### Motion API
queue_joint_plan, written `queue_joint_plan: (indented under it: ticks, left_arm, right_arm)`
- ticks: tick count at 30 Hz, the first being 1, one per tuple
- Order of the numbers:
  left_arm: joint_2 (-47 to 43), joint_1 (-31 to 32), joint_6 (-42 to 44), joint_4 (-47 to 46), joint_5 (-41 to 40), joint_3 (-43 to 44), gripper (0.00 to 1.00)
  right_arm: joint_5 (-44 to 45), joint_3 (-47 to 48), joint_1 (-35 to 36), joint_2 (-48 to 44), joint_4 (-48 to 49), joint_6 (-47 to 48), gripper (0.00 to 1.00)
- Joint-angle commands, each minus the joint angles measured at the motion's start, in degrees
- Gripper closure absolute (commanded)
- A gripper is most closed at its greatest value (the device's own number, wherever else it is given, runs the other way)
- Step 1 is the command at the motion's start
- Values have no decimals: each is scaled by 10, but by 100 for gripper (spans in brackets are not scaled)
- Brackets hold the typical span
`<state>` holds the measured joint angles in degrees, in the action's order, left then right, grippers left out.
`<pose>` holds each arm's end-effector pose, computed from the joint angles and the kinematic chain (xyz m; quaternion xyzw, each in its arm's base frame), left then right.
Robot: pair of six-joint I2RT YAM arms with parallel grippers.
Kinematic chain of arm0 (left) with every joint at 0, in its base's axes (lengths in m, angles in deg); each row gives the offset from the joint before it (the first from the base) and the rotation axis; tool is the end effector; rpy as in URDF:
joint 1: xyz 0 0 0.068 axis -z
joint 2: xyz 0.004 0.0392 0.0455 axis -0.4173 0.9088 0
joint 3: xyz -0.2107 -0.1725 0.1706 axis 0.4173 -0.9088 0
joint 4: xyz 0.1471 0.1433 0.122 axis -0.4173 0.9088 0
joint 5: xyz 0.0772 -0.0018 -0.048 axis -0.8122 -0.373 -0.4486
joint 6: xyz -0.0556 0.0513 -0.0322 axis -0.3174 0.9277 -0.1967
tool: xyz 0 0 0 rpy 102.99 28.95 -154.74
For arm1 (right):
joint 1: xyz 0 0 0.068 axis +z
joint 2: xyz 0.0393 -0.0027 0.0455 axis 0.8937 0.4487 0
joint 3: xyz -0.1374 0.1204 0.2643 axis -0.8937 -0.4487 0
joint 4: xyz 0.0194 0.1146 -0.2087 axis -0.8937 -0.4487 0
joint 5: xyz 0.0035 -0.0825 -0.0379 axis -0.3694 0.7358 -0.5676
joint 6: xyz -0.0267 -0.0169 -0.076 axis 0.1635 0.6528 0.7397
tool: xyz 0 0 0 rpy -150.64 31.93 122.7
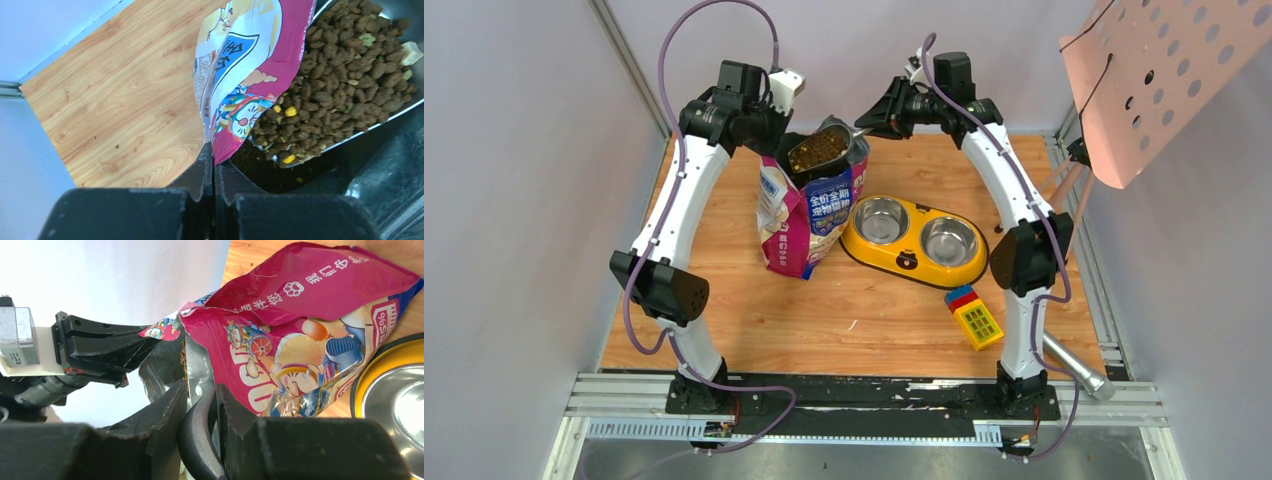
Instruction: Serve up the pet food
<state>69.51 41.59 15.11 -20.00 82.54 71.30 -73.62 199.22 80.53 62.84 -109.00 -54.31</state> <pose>0.3673 -0.1185 0.4516 0.2515 0.8758 -0.0567 0.4080 0.4598 0.1976 0.4136 0.0125 0.8114 0.5462 0.2077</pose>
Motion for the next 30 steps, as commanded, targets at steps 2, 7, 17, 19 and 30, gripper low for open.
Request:
queue_joint_plan:
  ticks: [2,7,17,19,30]
  left_arm:
    - [-69,-1,17,-23,-4,39,100]
    - [-72,-1,14,-28,-2,41,100]
    - [-78,0,18,-29,-7,26,100]
    - [-79,-1,25,-29,-13,25,100]
    - [-104,-1,88,-38,-51,-14,100]
  right_arm:
    - [130,58,36,-39,-30,53,100]
    - [213,47,71,-60,-80,115,100]
    - [159,37,53,-62,-64,95,100]
    - [137,35,51,-61,-56,82,100]
    - [-101,-85,-8,-55,93,-115,100]
